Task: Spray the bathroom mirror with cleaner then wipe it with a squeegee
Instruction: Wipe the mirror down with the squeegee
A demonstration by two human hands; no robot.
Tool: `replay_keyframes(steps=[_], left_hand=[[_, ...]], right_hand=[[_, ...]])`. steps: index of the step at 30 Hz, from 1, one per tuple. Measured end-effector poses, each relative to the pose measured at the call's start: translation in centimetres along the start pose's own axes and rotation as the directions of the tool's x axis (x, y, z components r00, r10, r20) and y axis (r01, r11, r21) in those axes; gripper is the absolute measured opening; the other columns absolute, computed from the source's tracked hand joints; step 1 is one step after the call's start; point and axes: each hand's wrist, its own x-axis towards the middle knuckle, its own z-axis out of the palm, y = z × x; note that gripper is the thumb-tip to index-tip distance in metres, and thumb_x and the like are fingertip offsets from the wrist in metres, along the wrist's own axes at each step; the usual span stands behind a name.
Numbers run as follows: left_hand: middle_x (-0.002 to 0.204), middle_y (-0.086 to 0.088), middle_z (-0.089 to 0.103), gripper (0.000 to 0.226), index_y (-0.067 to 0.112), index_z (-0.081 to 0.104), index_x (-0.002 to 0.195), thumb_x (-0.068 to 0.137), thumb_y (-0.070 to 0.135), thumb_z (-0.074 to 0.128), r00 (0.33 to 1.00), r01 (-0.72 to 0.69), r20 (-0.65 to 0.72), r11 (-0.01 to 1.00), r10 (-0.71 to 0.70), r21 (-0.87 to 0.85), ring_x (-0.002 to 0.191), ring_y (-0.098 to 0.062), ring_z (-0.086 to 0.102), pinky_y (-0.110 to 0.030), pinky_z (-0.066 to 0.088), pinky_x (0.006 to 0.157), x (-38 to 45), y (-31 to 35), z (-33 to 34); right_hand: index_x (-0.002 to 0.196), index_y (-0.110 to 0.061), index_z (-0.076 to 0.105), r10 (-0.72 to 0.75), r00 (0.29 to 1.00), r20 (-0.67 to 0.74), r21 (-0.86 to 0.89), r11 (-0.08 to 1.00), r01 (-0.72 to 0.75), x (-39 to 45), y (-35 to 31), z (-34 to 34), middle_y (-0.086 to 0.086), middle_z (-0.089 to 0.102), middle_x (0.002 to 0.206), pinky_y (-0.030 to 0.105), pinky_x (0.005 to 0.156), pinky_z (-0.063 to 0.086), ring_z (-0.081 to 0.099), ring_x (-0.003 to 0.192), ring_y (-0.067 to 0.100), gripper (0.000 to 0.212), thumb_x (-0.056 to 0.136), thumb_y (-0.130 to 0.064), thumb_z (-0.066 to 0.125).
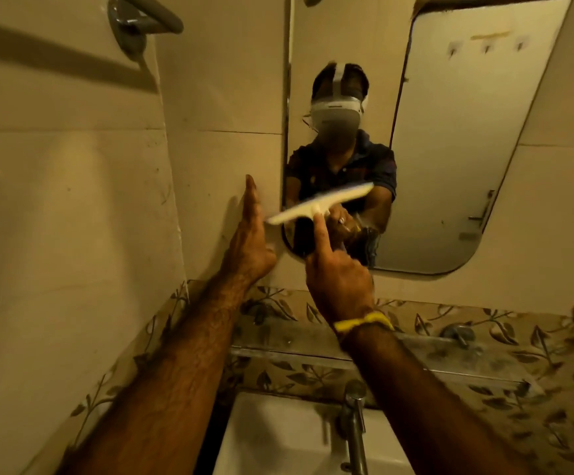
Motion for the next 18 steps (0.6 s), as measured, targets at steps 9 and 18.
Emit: replay_keyframes(steps=[9,18], left_hand=[[0.166,-0.005,-0.024,0.11,0.015,-0.022,0.156,0.092,0.014,0.067,0.996,0.052,-0.07,0.998,-0.049,0.031,0.154,-0.027,-0.015,-0.049,0.015,0.124,0.1,1.5,3.1],[0.165,-0.003,-0.026,0.127,0.017,-0.022,0.156,0.076,-0.004,0.074,0.997,0.072,-0.032,0.993,-0.069,0.098,0.154,-0.027,-0.017,-0.045,0.025,0.123,0.7,0.8,3.2]], right_hand=[[0.154,-0.02,0.021,0.028,0.996,-0.08,0.048,0.999,-0.025,1.6,0.0,-0.5,0.009,0.06,0.059,0.038,0.05,0.051,0.057,0.046,0.027,0.065,0.095,-0.025,0.047],[0.155,-0.021,0.016,0.082,0.992,0.099,0.013,0.996,-0.084,-6.2,4.7,-0.5,0.005,0.054,0.058,0.04,0.048,0.052,0.051,0.046,0.024,0.063,0.098,-0.024,0.041]])
